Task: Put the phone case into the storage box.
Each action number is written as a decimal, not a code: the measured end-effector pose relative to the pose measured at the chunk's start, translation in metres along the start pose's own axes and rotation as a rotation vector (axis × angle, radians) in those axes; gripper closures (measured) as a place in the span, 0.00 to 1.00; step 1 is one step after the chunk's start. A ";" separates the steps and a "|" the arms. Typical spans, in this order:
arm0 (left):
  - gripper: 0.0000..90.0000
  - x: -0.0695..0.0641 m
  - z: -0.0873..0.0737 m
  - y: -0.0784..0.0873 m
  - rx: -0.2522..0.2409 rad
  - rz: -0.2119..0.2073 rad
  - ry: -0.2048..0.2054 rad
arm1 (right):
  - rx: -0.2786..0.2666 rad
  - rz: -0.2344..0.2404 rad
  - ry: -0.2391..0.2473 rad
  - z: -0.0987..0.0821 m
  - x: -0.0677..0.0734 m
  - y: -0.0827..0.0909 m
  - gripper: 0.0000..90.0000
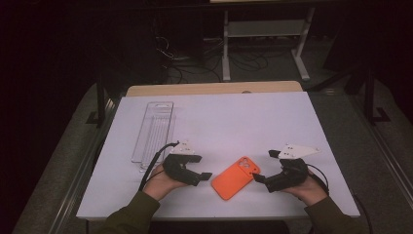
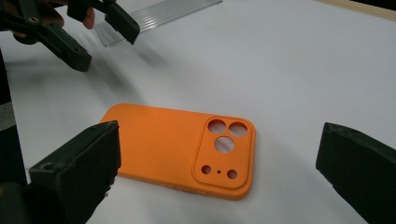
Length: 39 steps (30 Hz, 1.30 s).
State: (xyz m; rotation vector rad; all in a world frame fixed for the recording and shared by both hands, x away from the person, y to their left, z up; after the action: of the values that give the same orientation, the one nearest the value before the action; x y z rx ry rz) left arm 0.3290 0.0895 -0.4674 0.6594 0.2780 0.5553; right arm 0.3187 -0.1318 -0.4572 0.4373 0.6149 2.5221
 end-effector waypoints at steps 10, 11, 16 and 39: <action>0.00 0.004 -0.003 0.014 -0.045 0.009 -0.004 | -0.002 0.002 0.011 0.000 0.000 -0.001 0.00; 0.00 0.004 -0.003 0.014 -0.049 0.008 -0.004 | -0.002 0.002 0.011 0.000 0.000 -0.001 0.00; 0.00 0.004 -0.003 0.014 -0.048 0.009 -0.008 | 0.003 0.002 0.007 -0.002 0.000 -0.001 0.00; 0.00 -0.004 0.005 0.004 -0.020 -0.014 0.001 | 0.003 0.006 0.016 -0.002 0.000 -0.003 0.00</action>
State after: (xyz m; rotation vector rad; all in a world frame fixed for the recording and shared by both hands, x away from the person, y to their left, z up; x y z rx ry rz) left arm 0.3259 0.0871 -0.4603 0.6373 0.2778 0.5443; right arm 0.3186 -0.1302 -0.4600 0.4210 0.6244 2.5333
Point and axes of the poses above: each handheld gripper's, and its own axes: y roughly backward along the jaws, z roughly out of its top, x roughly to its left, the point moved 9 cm from there along -y, roughly forward along the jaws, and after that the axes turned 8 degrees about z, right-handed, at the moved point
